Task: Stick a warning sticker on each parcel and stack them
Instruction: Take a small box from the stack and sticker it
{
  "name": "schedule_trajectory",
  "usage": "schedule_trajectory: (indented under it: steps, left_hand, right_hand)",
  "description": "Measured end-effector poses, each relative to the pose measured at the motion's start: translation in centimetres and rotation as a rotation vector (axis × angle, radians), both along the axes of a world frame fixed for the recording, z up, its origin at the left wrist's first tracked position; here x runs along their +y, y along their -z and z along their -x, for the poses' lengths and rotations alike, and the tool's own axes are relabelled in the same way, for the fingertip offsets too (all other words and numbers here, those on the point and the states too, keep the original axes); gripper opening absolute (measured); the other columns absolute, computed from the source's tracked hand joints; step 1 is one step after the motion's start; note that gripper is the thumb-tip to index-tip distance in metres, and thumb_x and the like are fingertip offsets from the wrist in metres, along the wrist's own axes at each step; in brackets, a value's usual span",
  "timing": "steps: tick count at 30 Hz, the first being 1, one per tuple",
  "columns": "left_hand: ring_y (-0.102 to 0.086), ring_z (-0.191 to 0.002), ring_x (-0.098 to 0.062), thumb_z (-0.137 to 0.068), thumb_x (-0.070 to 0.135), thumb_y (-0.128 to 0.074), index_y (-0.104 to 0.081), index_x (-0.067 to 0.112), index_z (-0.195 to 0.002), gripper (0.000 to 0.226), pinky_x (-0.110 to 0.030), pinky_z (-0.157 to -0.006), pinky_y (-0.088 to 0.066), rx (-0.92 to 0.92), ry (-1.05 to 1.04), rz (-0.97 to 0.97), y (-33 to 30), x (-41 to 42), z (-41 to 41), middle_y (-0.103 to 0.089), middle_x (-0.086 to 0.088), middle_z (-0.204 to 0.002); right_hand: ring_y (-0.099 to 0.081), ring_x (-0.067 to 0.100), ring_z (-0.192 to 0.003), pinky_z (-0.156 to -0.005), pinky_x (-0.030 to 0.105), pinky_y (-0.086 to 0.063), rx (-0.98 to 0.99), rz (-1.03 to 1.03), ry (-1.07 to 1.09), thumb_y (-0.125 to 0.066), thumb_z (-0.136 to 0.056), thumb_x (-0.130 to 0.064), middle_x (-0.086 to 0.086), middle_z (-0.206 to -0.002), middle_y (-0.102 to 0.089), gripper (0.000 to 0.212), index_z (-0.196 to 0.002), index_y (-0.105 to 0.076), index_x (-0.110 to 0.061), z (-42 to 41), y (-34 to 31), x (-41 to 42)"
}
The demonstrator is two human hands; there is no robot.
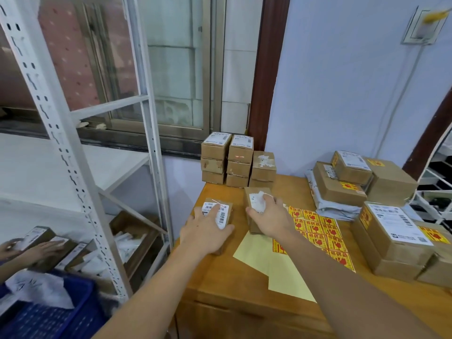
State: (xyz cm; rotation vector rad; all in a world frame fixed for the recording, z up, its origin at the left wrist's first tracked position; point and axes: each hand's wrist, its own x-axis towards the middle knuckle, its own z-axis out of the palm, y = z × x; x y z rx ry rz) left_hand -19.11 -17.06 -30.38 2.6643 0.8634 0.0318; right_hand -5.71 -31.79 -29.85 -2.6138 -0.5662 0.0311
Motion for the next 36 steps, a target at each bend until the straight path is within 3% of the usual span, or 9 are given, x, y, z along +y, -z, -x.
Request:
schedule_trajectory:
  steps: [4,8,12,16,20,23,27,30,36]
  left_hand:
    - [-0.028,-0.148,-0.036,-0.087,0.088,-0.026,-0.006,0.043,-0.162,0.089,-0.054,-0.116,-0.032,0.015,0.004,0.007,0.2,0.0,-0.4,-0.015,-0.006,-0.166]
    - [-0.028,-0.15,-0.037,-0.089,0.087,-0.026,0.0,0.036,-0.163,0.094,-0.052,-0.118,-0.03,-0.061,-0.014,0.094,0.1,0.5,-0.2,-0.017,-0.007,-0.169]
    - [-0.048,-0.135,-0.031,-0.096,0.072,-0.036,-0.027,0.027,-0.158,0.077,-0.049,-0.111,-0.042,-0.234,-0.045,0.154,0.1,1.9,0.5,-0.044,-0.005,-0.154]
    - [-0.062,-0.112,-0.021,-0.1,0.057,-0.037,-0.048,0.028,-0.141,0.052,-0.041,-0.094,-0.052,-0.311,-0.057,0.248,0.6,2.7,2.0,-0.063,0.002,-0.129]
    - [-0.064,-0.107,-0.013,-0.105,0.046,-0.039,-0.05,0.031,-0.143,0.042,-0.036,-0.093,-0.055,-0.358,-0.003,0.389,1.5,2.5,3.3,-0.067,0.005,-0.129]
    - [-0.061,-0.11,-0.012,-0.108,0.04,-0.04,-0.045,0.03,-0.15,0.043,-0.028,-0.092,-0.05,-0.394,0.034,0.417,1.5,2.0,4.1,-0.063,0.005,-0.136]
    - [-0.061,-0.102,0.0,-0.109,0.032,-0.044,-0.046,0.034,-0.147,0.038,-0.013,-0.079,-0.045,-0.514,0.097,0.496,1.3,0.9,4.5,-0.063,0.011,-0.131]
    - [-0.062,-0.108,-0.002,-0.108,0.034,-0.047,-0.049,0.042,-0.138,0.032,-0.017,-0.087,-0.051,-0.599,0.08,0.564,1.5,0.3,4.2,-0.062,0.011,-0.131]
    - [-0.05,-0.125,-0.007,-0.106,0.047,-0.047,-0.041,0.033,-0.155,0.052,-0.023,-0.098,-0.051,-0.637,0.122,0.532,0.9,-1.4,4.5,-0.038,0.013,-0.139]
  right_hand:
    - [-0.046,0.035,-0.133,-0.101,0.046,-0.046,0.005,0.084,0.002,-0.039,-0.09,-0.077,0.01,-0.155,-0.034,0.085,-0.156,-0.027,-0.026,-0.3,0.7,-0.1]
    - [-0.03,0.038,-0.146,-0.114,0.049,-0.033,-0.122,0.143,-0.052,-0.031,-0.092,-0.079,0.013,-0.165,-0.018,0.085,-0.159,-0.022,-0.028,0.5,0.0,0.0]
    - [-0.021,0.03,-0.152,-0.119,0.046,-0.028,-0.217,-0.003,-0.184,-0.04,-0.1,-0.061,0.009,-0.167,-0.018,0.069,-0.158,-0.026,-0.026,2.4,-1.3,0.8]
    - [-0.041,0.025,-0.141,-0.112,0.042,-0.04,-0.077,-0.141,-0.318,-0.049,-0.101,-0.052,0.003,-0.159,-0.037,0.067,-0.158,-0.029,-0.024,5.2,-1.6,2.6]
    - [-0.057,0.021,-0.121,-0.098,0.037,-0.049,0.142,-0.212,-0.311,-0.05,-0.1,-0.051,0.002,-0.138,-0.06,0.062,-0.155,-0.034,-0.029,6.9,-0.6,3.6]
    - [-0.054,0.019,-0.127,-0.088,0.023,-0.04,0.274,-0.261,-0.36,-0.048,-0.105,-0.043,-0.001,-0.147,-0.054,0.056,-0.156,-0.032,-0.028,7.8,-0.5,3.4]
    - [-0.043,0.017,-0.139,-0.098,0.021,-0.033,0.337,-0.319,-0.358,-0.044,-0.105,-0.049,-0.002,-0.157,-0.041,0.059,-0.158,-0.03,-0.025,8.3,0.0,2.7]
    - [-0.052,0.014,-0.124,-0.097,0.025,-0.043,0.385,-0.375,-0.338,-0.045,-0.103,-0.053,-0.002,-0.152,-0.046,0.062,-0.157,-0.031,-0.027,8.6,0.0,2.2]
    - [-0.06,0.001,-0.103,-0.077,0.019,-0.054,0.597,-0.606,-0.302,-0.054,-0.096,-0.059,-0.007,-0.134,-0.051,0.066,-0.152,-0.034,-0.031,9.0,-0.6,-0.1]
